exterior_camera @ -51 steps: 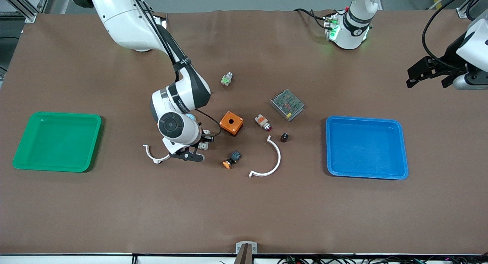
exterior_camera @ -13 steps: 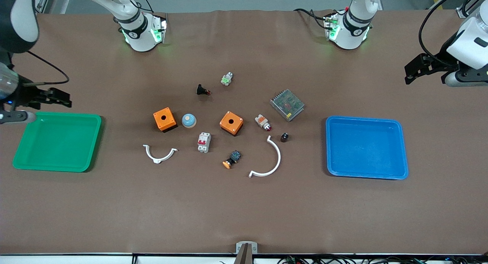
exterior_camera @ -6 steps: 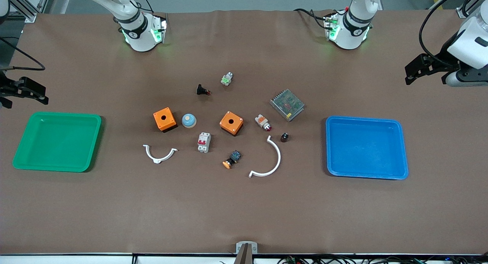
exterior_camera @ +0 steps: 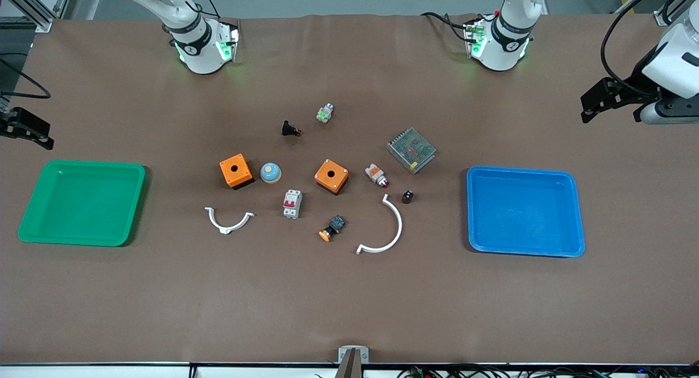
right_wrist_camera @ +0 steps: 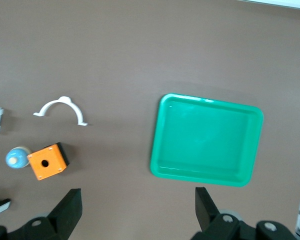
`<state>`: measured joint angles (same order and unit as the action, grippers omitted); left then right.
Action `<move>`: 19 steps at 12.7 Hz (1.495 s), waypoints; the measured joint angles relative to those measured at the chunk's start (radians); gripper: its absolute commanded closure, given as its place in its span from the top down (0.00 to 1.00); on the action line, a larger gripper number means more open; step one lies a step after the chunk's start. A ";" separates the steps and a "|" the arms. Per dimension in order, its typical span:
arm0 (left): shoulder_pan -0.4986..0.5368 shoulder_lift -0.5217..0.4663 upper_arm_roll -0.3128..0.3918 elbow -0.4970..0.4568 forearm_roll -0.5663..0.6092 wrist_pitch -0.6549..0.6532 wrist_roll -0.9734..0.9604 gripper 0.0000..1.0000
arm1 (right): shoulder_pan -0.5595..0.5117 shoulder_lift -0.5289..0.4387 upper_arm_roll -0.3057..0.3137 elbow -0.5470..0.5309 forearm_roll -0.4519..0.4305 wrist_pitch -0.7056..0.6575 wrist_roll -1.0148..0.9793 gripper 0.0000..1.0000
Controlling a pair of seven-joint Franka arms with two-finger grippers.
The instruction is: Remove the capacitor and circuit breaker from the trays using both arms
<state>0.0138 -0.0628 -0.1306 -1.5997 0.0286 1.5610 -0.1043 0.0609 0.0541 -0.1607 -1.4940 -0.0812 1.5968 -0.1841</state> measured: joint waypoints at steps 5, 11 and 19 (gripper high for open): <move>0.000 0.000 0.001 0.001 0.000 0.008 0.000 1.00 | -0.029 0.024 0.000 0.006 0.047 0.009 0.019 1.00; 0.001 0.000 0.001 0.001 0.000 0.008 0.000 1.00 | -0.042 0.027 0.001 0.043 0.063 -0.046 0.022 1.00; 0.001 0.000 0.001 0.001 0.000 0.008 0.005 1.00 | -0.052 0.027 0.017 0.044 0.065 -0.046 0.021 1.00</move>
<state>0.0144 -0.0627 -0.1292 -1.5985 0.0286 1.5694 -0.0993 0.0094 0.0809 -0.1433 -1.4497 -0.0166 1.5508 -0.1630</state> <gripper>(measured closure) 0.000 0.000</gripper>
